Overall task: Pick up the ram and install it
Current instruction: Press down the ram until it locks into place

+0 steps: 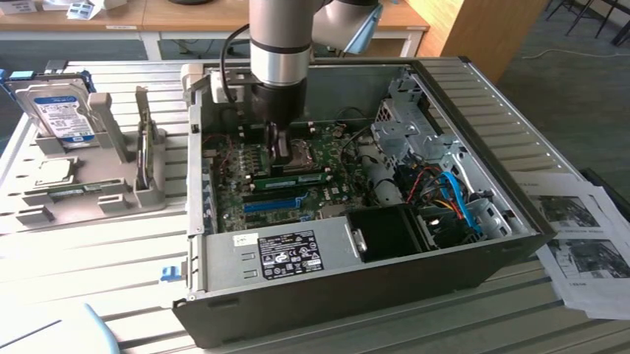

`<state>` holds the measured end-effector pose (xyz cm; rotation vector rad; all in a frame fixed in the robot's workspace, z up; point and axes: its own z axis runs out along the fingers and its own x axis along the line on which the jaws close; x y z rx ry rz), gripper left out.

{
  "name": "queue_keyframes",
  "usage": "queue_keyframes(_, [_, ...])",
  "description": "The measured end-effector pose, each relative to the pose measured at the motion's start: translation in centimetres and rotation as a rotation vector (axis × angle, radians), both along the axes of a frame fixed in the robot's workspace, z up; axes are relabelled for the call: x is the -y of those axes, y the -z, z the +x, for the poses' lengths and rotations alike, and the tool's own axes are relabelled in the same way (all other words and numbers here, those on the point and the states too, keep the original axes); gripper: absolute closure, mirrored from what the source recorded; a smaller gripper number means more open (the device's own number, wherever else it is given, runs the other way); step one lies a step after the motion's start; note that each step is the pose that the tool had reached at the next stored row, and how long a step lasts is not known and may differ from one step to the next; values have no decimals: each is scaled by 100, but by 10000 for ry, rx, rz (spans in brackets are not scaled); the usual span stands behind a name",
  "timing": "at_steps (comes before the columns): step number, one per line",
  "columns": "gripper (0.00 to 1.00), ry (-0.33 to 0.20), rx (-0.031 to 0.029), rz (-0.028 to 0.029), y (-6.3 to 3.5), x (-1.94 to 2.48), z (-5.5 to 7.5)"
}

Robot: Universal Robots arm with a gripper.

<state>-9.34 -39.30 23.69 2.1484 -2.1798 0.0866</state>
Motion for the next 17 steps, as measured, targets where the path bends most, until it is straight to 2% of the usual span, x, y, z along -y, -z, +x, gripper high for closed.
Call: queue_keyframes(17, [91, 0, 0, 1, -177, 0, 10])
